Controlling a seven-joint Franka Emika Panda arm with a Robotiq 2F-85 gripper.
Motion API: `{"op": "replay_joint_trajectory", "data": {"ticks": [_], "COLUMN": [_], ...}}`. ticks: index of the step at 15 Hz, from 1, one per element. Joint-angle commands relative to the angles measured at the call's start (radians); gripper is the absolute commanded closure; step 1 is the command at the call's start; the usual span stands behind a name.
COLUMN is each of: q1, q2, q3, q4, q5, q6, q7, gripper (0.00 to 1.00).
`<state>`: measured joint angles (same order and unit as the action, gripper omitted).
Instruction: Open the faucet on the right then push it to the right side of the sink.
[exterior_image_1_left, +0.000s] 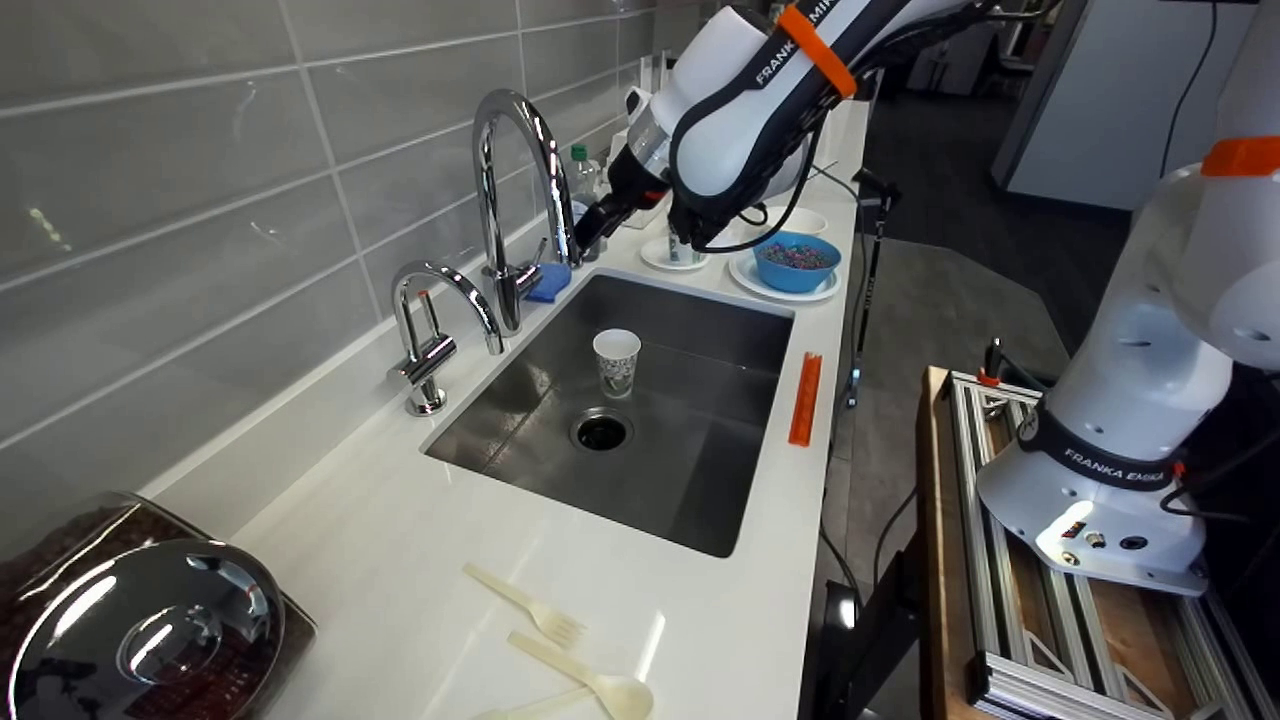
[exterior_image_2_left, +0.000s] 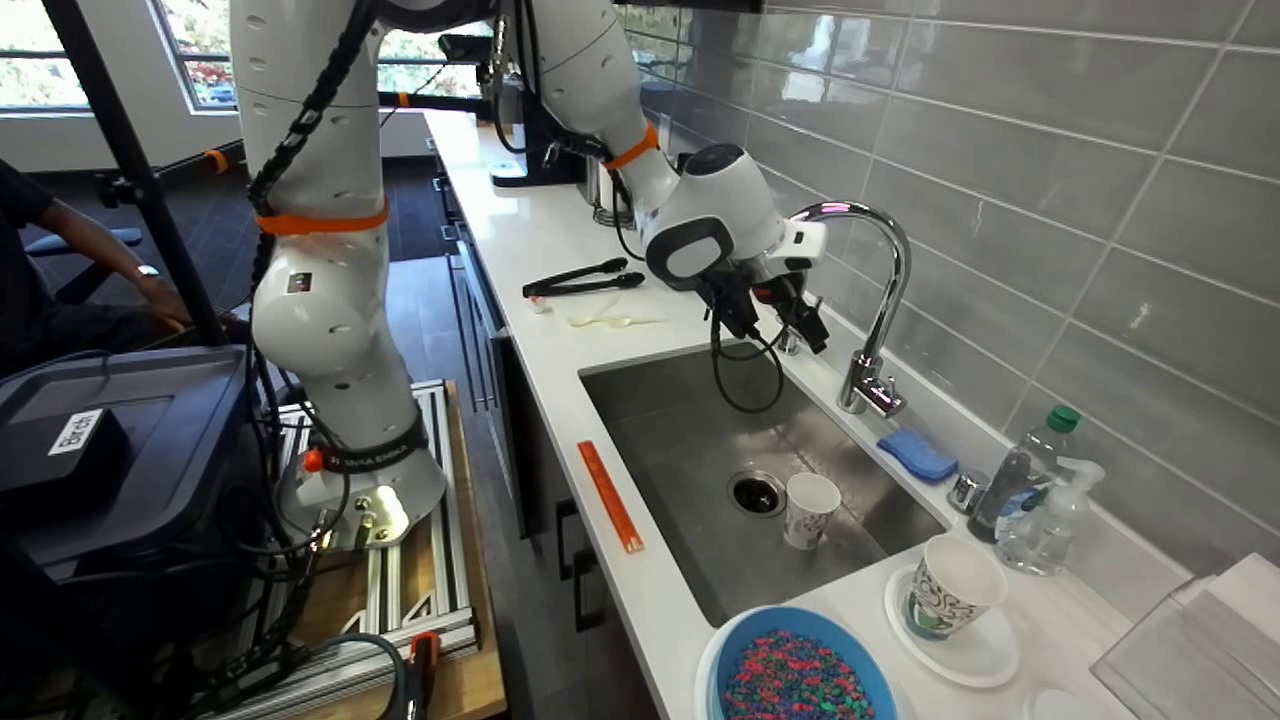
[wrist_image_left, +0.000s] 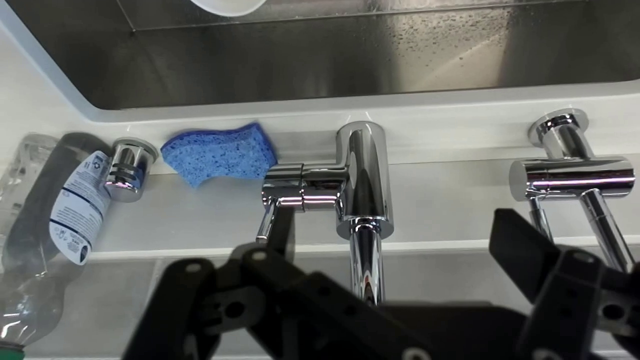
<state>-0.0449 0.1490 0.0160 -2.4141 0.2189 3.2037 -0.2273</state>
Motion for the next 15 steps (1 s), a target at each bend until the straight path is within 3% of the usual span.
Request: {"op": "replay_joint_trajectory", "data": {"ticks": [1,2,3,5,12,15], "q1": [0.002,0.003,0.010,0.002,-0.144,-0.176], "q2": [-0.001,-0.001,0.020,0.072,0.206,0.255], "q3": [0.000,0.000,-0.037,-0.042,0.073,0.082], "q4": [0.000,0.000,0.004,0.050,0.166,0.200], "q5": [0.000,0.000,-0.095,-0.067,-0.053,-0.069], "q6": [0.000,0.000,0.019,0.014,0.055,0.103], "q7": [0.000,0.000,0.062,0.020,-0.020,-0.022], "gripper": [0.00,0.00,0.00,0.00,0.00,0.00]}}
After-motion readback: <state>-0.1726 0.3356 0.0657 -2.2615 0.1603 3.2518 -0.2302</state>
